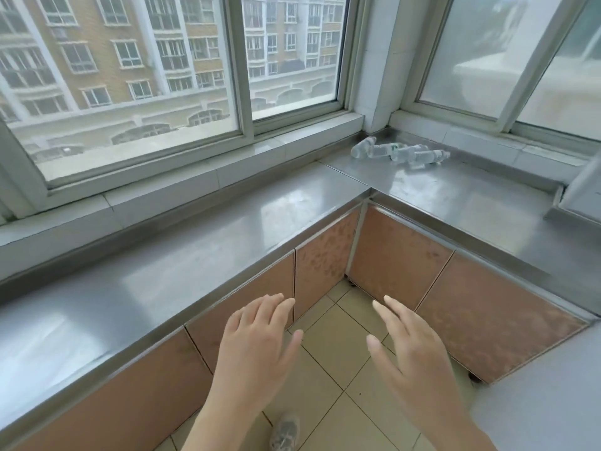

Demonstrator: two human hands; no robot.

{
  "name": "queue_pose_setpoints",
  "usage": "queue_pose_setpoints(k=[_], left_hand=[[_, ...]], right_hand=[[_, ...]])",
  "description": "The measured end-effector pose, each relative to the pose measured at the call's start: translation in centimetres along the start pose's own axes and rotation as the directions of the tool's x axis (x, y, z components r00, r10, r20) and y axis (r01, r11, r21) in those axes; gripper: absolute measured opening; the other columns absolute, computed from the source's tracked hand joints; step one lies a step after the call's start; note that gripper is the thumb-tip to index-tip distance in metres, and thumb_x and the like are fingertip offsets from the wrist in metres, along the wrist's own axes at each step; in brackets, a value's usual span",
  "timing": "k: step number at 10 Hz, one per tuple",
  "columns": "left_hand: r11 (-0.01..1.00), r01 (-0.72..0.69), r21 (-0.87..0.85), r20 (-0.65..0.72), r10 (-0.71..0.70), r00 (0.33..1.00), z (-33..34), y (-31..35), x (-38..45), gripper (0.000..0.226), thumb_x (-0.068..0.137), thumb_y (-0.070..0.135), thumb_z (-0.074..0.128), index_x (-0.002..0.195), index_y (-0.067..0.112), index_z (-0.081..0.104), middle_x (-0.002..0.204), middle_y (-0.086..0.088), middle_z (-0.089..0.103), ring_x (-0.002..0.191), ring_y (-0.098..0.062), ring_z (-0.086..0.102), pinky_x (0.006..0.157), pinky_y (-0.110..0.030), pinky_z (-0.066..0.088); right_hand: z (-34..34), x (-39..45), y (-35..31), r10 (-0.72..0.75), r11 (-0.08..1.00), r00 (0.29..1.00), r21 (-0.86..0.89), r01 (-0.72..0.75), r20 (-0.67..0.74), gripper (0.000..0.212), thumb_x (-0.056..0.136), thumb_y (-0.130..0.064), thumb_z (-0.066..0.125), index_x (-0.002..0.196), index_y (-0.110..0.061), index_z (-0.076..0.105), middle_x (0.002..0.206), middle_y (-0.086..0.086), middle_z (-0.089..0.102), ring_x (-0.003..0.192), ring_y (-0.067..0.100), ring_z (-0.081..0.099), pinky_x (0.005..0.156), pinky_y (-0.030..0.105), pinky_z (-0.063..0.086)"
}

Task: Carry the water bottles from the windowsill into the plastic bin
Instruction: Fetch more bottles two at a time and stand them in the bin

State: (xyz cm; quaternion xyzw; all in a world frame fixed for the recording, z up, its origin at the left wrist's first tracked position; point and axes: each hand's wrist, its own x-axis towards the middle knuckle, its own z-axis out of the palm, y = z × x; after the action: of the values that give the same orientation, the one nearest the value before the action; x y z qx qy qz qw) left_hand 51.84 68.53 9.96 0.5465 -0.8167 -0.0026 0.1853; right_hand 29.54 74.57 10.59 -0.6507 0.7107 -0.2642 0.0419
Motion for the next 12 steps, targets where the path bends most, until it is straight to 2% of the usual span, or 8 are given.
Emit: queue_pose_setpoints(k=[2,4,6,7,9,12], left_hand=[[0.993,-0.104,-0.056,0.019,0.105,0.994,4.2,-1.3,13.5,0.050,0.088,0.049,0.041,0.121,0.024,0.069,0.121,0.010,0.069,0.113,-0.016,0.066,0.092,-0.037,0.052],[0.970,-0.229,-0.078,0.012,0.231,0.973,7.2,-1.7,26.2,0.048,0.087,0.047,0.042,0.117,0.024,0.071,0.118,0.010,0.070,0.110,-0.016,0.067,0.089,-0.036,0.054],[0.951,-0.292,-0.103,0.029,0.296,0.955,10.8,0.1,35.7,0.048,0.087,0.047,0.042,0.116,0.024,0.072,0.117,0.010,0.070,0.109,-0.015,0.067,0.088,-0.036,0.054],[0.949,-0.293,-0.120,0.039,0.299,0.953,13.2,1.9,40.4,0.046,0.085,0.047,0.043,0.112,0.024,0.072,0.115,0.010,0.070,0.107,-0.016,0.067,0.087,-0.035,0.054],[0.957,-0.253,-0.139,0.075,0.265,0.961,17.7,6.8,49.8,0.044,0.084,0.047,0.044,0.111,0.025,0.071,0.114,0.011,0.070,0.105,-0.017,0.067,0.086,-0.034,0.054],[0.978,-0.175,-0.112,0.195,0.195,0.961,22.6,12.7,60.4,0.046,0.084,0.048,0.043,0.113,0.026,0.071,0.116,0.010,0.071,0.107,-0.017,0.067,0.087,-0.035,0.055]], right_hand=[[2.0,10.1,2.4,0.084,0.993,0.996,-0.076,-0.085,-0.022,0.054,0.088,-0.048,0.035,0.135,-0.026,0.051,0.142,-0.008,0.046,0.130,0.009,0.037,0.106,0.047,0.037],[3.4,19.5,4.9,0.196,0.976,0.980,-0.092,-0.198,-0.026,0.057,0.088,-0.053,0.028,0.138,-0.032,0.044,0.146,-0.015,0.038,0.134,0.005,0.030,0.111,0.042,0.031],[3.9,26.9,9.7,0.295,0.950,0.955,-0.094,-0.296,-0.028,0.059,0.087,-0.055,0.025,0.140,-0.033,0.042,0.148,-0.015,0.036,0.137,0.009,0.031,0.113,0.041,0.028],[3.7,31.1,13.4,0.307,0.946,0.952,-0.106,-0.306,-0.014,0.062,0.087,-0.057,0.022,0.141,-0.034,0.039,0.150,-0.014,0.033,0.138,0.007,0.027,0.115,0.037,0.023],[3.0,40.1,21.5,0.277,0.954,0.960,-0.134,-0.269,0.042,0.065,0.086,-0.058,0.020,0.142,-0.032,0.040,0.151,-0.011,0.034,0.138,0.009,0.029,0.114,0.032,0.021],[2.1,50.6,31.6,0.248,0.959,0.961,-0.170,-0.225,0.125,0.062,0.088,-0.056,0.021,0.140,-0.030,0.042,0.148,-0.008,0.038,0.135,0.015,0.036,0.111,0.037,0.026]])
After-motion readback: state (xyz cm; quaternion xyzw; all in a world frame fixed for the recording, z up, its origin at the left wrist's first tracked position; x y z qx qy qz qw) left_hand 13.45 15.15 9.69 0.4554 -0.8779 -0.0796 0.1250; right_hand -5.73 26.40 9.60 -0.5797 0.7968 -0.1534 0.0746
